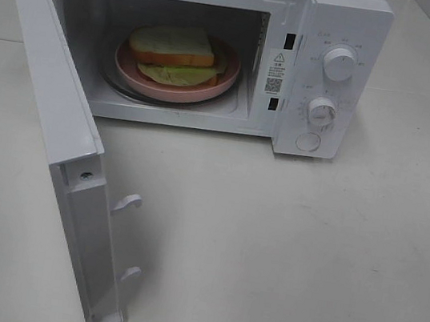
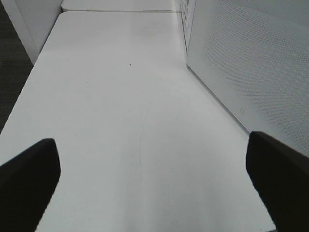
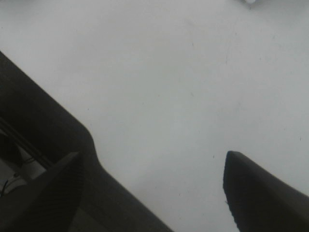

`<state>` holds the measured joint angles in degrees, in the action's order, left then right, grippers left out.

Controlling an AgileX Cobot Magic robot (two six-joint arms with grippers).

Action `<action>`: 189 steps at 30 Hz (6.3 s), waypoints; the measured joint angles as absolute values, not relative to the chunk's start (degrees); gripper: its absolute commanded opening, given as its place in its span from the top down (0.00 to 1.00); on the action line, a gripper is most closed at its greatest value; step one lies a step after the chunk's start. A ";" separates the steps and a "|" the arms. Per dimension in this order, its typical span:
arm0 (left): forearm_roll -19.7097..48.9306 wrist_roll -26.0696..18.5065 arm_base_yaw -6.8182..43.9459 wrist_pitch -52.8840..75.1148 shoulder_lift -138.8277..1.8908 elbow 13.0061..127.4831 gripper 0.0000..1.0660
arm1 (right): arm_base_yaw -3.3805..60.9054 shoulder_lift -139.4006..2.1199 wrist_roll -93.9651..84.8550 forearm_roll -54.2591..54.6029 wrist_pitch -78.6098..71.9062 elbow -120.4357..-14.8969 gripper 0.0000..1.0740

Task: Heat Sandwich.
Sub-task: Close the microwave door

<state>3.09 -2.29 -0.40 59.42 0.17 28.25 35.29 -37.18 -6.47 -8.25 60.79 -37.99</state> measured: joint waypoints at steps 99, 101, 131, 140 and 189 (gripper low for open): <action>3.09 -2.29 -0.40 59.42 0.17 28.25 0.02 | 3.55 0.23 1.60 -4.18 59.64 -28.99 0.29; 3.09 -2.29 -0.40 59.42 0.17 28.25 0.02 | 3.55 0.23 1.60 -4.18 59.64 -28.99 0.29; 4.53 -2.06 -0.40 42.00 -24.98 32.49 1.00 | 3.55 0.23 1.60 -4.18 59.64 -28.99 0.29; 4.53 -2.06 -0.40 31.00 -35.81 30.19 1.00 | 3.55 0.23 1.60 -4.18 59.64 -28.99 0.29; -18.96 10.20 6.65 -48.30 -81.42 17.25 1.00 | 3.55 0.23 1.60 -4.18 59.64 -28.99 0.29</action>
<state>-18.96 10.20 6.65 -48.30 -81.42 17.25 3.55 0.23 1.60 -4.18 59.64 -28.99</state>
